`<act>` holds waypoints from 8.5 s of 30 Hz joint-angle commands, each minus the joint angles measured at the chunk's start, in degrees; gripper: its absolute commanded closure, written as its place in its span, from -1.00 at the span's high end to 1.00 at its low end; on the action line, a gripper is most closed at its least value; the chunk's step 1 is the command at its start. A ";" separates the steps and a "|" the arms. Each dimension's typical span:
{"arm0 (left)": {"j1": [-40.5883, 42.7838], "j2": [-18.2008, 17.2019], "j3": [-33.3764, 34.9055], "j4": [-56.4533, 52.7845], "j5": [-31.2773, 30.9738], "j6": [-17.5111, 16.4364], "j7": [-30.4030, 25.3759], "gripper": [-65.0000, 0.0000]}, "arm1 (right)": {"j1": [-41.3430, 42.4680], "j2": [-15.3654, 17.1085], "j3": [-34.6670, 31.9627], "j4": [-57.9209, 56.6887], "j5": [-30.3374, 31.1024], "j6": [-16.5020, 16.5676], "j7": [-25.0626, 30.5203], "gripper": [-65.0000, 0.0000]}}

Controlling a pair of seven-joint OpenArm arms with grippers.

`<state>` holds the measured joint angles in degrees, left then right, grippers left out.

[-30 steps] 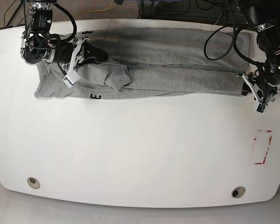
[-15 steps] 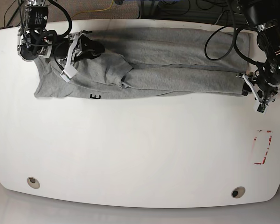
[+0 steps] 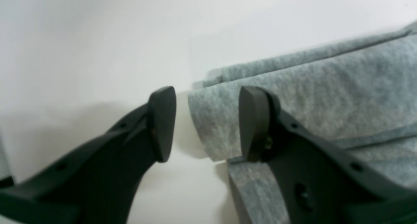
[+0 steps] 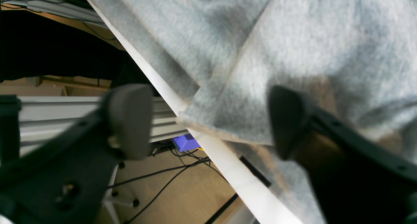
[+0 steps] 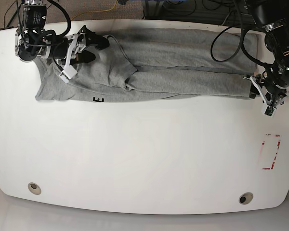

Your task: Layout the t-shirt on the table in an organized manner, then fold the t-shirt properly

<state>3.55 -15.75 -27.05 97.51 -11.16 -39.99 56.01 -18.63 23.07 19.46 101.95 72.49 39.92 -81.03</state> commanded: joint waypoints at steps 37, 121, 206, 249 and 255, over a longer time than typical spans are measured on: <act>10.91 5.42 0.63 -3.14 -0.40 -0.01 -3.13 -0.10 | 7.25 -8.70 4.93 -10.74 -53.54 0.08 29.83 0.14; -25.22 5.15 -7.81 -37.08 -0.40 -0.01 -3.31 -0.57 | 17.45 -7.29 4.84 -24.63 -59.35 0.08 37.74 0.14; -15.82 5.33 -2.09 -15.19 -0.75 -0.01 -0.32 -0.93 | 17.45 -7.20 4.84 -24.63 -55.48 0.08 35.54 0.14; -0.34 3.92 -2.01 -3.14 -0.67 -0.01 2.06 -0.91 | 17.45 -7.20 4.76 -24.63 -55.48 0.08 35.54 0.14; 0.54 3.57 -2.18 -3.05 -0.75 -0.01 2.06 -0.91 | 17.45 -7.20 4.76 -24.63 -55.48 0.08 35.54 0.14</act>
<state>4.73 -11.31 -29.04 93.21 -11.60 -39.97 58.74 -0.89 15.38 24.32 77.45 18.46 40.32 -42.22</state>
